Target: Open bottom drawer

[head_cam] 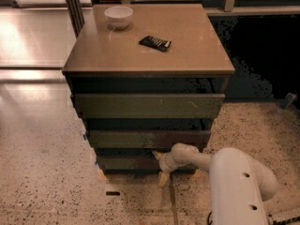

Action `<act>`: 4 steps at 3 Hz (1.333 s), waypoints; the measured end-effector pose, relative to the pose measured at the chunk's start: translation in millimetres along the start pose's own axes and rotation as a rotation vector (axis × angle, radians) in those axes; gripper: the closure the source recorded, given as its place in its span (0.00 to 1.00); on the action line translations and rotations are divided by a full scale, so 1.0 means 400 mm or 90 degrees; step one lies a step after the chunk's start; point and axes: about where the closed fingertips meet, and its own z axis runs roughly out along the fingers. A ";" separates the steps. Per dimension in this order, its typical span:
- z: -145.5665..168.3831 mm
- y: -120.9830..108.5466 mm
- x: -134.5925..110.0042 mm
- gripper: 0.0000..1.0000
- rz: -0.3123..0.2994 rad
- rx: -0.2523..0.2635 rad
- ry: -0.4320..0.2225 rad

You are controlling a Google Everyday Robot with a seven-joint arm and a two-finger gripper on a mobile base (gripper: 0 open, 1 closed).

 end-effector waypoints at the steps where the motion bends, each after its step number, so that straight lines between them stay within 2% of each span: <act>1: 0.035 0.032 0.003 0.00 0.010 -0.024 -0.010; 2: 0.039 0.084 -0.040 0.00 0.009 -0.062 -0.035; 3: 0.038 0.071 -0.038 0.00 0.004 -0.051 -0.035; 4: 0.036 0.037 -0.033 0.00 -0.010 -0.022 -0.034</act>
Offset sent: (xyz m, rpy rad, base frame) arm -0.0200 0.0172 -0.0303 0.0237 0.1041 0.0377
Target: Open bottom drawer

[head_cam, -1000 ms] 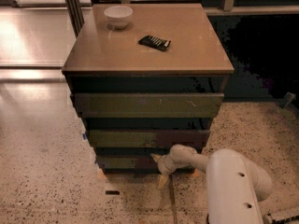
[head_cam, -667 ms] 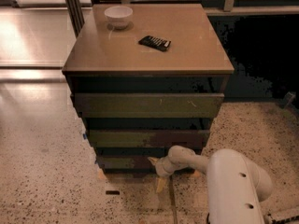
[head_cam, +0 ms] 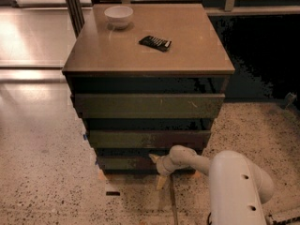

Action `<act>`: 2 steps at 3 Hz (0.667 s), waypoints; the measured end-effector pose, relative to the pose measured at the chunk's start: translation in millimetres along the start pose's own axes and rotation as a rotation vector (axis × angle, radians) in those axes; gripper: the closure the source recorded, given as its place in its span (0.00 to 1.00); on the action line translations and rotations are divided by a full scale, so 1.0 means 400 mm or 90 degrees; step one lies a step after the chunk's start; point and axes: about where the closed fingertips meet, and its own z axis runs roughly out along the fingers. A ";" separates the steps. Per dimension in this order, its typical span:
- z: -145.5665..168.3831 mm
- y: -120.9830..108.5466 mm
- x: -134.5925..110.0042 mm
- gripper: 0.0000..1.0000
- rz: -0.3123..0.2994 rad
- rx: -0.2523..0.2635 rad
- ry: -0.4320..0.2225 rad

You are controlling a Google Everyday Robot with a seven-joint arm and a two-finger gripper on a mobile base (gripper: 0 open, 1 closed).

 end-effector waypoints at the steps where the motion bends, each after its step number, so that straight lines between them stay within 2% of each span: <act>1: 0.044 -0.019 0.031 0.00 0.019 -0.021 0.022; 2: 0.092 -0.025 0.055 0.00 0.045 -0.060 0.039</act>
Offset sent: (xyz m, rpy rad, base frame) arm 0.0367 0.0040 -0.0732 -0.1504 0.2551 -0.0266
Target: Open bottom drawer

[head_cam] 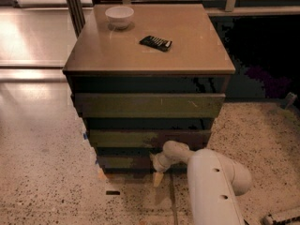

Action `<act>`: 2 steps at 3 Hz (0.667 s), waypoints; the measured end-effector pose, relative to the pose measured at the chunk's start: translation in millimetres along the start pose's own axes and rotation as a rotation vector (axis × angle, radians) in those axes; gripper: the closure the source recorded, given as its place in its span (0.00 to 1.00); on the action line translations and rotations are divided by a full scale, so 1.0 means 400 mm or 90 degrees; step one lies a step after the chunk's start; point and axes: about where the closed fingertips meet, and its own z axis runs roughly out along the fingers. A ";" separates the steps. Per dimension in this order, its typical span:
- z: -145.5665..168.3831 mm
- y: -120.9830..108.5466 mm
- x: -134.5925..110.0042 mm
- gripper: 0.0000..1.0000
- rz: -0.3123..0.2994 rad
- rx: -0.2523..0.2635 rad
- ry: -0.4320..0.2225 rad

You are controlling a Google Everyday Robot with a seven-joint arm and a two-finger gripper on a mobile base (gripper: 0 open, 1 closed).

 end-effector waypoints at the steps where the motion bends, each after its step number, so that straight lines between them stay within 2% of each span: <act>1: -0.004 0.007 -0.002 0.00 0.007 -0.011 -0.001; 2: -0.015 0.024 -0.004 0.00 0.017 -0.031 -0.006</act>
Offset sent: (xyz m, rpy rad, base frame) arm -0.0295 -0.0149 0.0063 0.0044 0.1733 0.0114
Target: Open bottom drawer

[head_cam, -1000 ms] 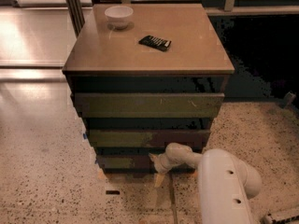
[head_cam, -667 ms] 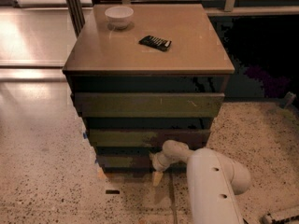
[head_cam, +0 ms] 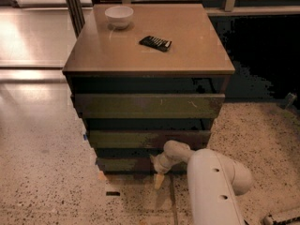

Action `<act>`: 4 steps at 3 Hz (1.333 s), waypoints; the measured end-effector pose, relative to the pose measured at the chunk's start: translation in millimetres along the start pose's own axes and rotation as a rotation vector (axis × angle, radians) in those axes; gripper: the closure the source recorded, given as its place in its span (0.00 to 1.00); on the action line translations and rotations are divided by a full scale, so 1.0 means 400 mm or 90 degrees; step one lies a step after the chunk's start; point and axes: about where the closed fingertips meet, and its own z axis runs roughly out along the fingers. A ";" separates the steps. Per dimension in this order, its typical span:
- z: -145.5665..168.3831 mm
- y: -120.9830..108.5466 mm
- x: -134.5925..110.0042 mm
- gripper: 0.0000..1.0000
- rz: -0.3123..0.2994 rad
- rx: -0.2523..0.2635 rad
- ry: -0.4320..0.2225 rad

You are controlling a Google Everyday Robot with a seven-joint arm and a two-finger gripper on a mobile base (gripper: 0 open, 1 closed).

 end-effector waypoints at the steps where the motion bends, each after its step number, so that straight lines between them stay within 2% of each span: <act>1: -0.006 0.000 -0.003 0.00 0.000 0.000 0.000; 2: -0.021 0.029 -0.008 0.00 0.009 -0.012 -0.031; 3: -0.021 0.029 -0.008 0.00 0.009 -0.012 -0.031; 4: -0.014 0.036 -0.008 0.00 0.007 -0.013 -0.050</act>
Offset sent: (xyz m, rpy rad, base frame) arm -0.1111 -0.0535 0.0240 0.4607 0.2964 -0.0053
